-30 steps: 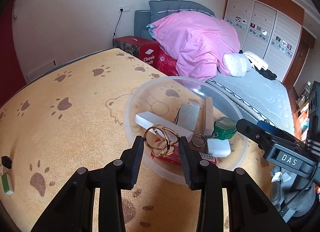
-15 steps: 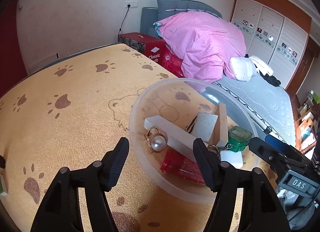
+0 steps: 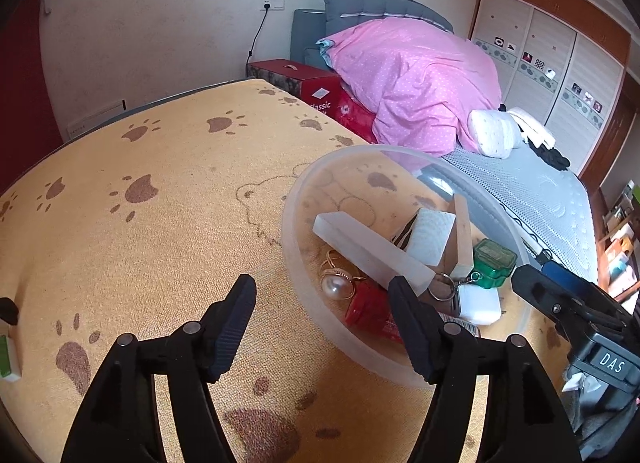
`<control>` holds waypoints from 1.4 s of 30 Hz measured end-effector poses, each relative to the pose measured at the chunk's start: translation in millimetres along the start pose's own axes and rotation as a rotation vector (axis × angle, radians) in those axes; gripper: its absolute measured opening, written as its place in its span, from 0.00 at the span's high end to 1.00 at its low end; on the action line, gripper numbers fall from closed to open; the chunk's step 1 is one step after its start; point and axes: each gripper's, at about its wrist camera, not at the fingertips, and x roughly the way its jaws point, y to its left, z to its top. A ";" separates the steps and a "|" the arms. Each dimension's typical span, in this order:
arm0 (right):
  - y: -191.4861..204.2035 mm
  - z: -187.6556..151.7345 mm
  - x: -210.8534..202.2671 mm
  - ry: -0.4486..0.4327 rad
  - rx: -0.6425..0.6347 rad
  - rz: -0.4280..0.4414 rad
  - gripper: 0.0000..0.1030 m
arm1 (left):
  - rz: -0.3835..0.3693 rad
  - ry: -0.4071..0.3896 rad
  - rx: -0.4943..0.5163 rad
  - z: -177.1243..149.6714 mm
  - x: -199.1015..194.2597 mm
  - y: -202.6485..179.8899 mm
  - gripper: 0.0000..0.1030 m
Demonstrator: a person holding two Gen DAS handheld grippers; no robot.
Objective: Organize rigid objects
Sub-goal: 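Withdraw both open grippers from the bowl toward the mahjong tile and brush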
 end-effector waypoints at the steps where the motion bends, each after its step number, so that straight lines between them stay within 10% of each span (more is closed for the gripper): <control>1: 0.2 -0.4 -0.6 0.000 -0.003 0.002 0.06 | 0.005 0.000 0.000 -0.6 -0.8 0.5 0.31; 42: 72.2 -18.7 -10.9 0.023 -0.137 0.060 0.05 | 0.172 -0.037 -0.056 -29.0 -42.0 68.1 0.27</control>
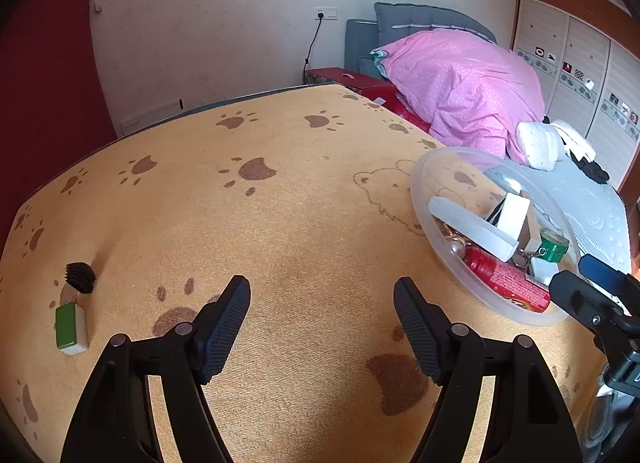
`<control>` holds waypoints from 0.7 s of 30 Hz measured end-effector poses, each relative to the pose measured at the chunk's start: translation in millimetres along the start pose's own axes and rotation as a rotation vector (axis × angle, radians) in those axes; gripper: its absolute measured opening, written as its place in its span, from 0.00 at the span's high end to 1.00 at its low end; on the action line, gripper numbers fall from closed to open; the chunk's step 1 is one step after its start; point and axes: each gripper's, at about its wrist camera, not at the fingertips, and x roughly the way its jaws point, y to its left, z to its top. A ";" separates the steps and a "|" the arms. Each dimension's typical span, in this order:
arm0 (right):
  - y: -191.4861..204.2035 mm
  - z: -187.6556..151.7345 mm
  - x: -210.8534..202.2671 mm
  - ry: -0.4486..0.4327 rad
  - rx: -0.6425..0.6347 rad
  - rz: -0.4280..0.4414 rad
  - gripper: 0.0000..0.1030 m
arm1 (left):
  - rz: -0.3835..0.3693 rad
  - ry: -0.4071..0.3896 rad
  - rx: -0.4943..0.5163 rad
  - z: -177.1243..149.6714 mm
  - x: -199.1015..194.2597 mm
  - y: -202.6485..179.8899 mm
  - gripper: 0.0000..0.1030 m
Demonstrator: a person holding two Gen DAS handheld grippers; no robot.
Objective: Organize rigid objects
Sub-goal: 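Withdraw both open grippers from the bowl toward the mahjong tile and brush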
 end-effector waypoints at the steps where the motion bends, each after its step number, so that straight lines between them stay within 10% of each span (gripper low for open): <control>1: 3.2 -0.5 0.2 0.001 -0.005 0.004 0.05 | 0.004 0.000 -0.006 -1.0 -1.0 3.8 0.27; 21: 68.2 -13.0 3.2 0.040 -0.137 0.093 0.05 | 0.133 -0.005 -0.171 -33.3 -27.1 100.0 0.27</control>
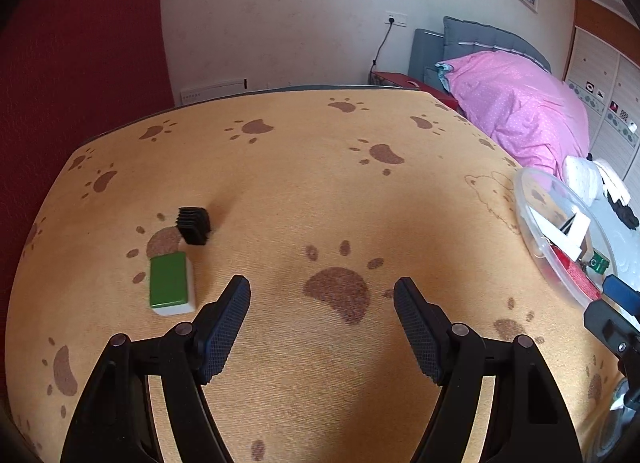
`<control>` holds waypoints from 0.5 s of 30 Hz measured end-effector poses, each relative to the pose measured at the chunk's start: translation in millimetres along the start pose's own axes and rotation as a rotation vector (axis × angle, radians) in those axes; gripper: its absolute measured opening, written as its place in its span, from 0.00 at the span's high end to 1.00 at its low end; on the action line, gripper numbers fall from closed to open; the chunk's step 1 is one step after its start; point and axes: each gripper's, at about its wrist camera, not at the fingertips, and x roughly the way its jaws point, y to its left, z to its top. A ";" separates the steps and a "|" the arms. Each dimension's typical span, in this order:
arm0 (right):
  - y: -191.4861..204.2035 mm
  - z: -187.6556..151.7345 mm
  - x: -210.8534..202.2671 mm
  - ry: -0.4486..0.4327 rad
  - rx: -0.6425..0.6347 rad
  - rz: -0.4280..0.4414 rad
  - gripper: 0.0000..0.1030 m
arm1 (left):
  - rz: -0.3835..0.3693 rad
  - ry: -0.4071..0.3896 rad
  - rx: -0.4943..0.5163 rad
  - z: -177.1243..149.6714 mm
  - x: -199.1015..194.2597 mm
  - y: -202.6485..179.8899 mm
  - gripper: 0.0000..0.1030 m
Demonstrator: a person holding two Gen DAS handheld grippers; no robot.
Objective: Organize rigid objects
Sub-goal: 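Withdraw both open grippers from the bowl toward the mahjong tile and brush, then grasp the green-backed mahjong tile with the left gripper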
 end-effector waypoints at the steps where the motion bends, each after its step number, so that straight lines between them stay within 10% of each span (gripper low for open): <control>1: 2.6 -0.5 0.2 0.003 -0.005 0.004 0.05 | 0.007 -0.005 -0.013 -0.4 -1.1 6.3 0.27; 15: 38.8 -10.6 8.1 0.046 -0.082 0.045 0.05 | 0.110 -0.007 -0.196 -2.4 0.4 89.0 0.27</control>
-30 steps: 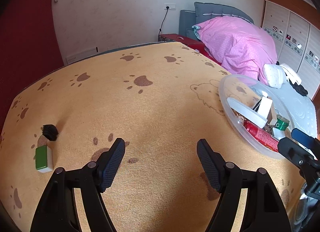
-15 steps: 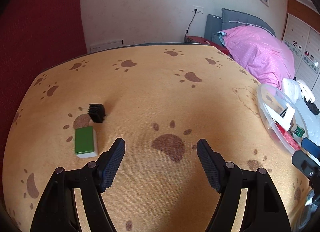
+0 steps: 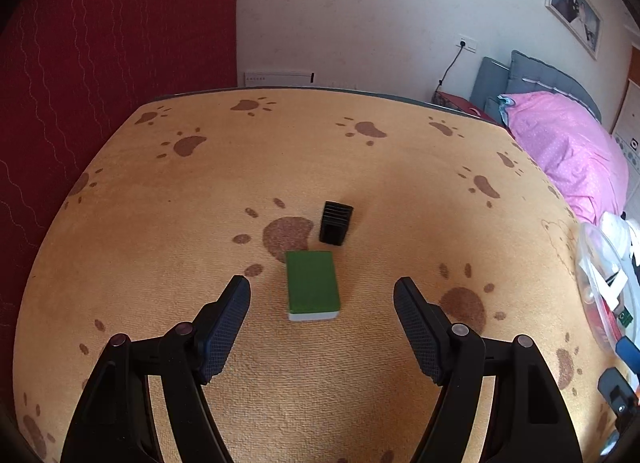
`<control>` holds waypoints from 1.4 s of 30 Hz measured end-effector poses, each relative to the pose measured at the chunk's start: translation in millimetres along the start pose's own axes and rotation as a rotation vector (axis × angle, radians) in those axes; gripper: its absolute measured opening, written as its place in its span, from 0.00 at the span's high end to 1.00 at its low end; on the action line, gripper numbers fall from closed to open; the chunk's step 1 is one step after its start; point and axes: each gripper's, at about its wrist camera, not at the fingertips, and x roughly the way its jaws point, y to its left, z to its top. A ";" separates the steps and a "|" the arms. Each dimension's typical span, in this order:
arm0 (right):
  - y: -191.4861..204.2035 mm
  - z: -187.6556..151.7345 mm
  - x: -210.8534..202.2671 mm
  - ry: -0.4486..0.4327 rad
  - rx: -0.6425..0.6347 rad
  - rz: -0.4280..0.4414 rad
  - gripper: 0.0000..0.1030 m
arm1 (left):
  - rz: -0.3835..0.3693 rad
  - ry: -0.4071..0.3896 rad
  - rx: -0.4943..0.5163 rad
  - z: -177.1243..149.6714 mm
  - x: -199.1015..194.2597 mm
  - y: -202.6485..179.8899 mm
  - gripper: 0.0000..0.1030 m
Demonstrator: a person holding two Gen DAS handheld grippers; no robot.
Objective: Organize rigid objects
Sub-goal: 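Grasp the green-backed mahjong tile with the left gripper, then grasp the black bristle brush with the right gripper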
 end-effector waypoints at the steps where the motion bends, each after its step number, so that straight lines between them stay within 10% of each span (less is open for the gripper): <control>1: 1.8 -0.5 1.0 0.004 -0.004 0.002 0.05 | 0.005 0.000 -0.010 0.3 1.4 3.4 0.27; 6: 10.7 -2.6 4.5 0.020 -0.025 0.010 0.05 | 0.019 0.010 -0.035 -1.2 10.8 13.2 0.28; 19: 26.0 -2.1 14.9 0.053 -0.052 0.029 0.05 | -0.025 0.012 -0.035 -5.0 19.7 15.2 0.70; 42: 115.3 41.2 93.4 0.160 -0.219 0.187 0.15 | 0.014 -0.054 -0.174 -3.9 -4.8 56.1 0.71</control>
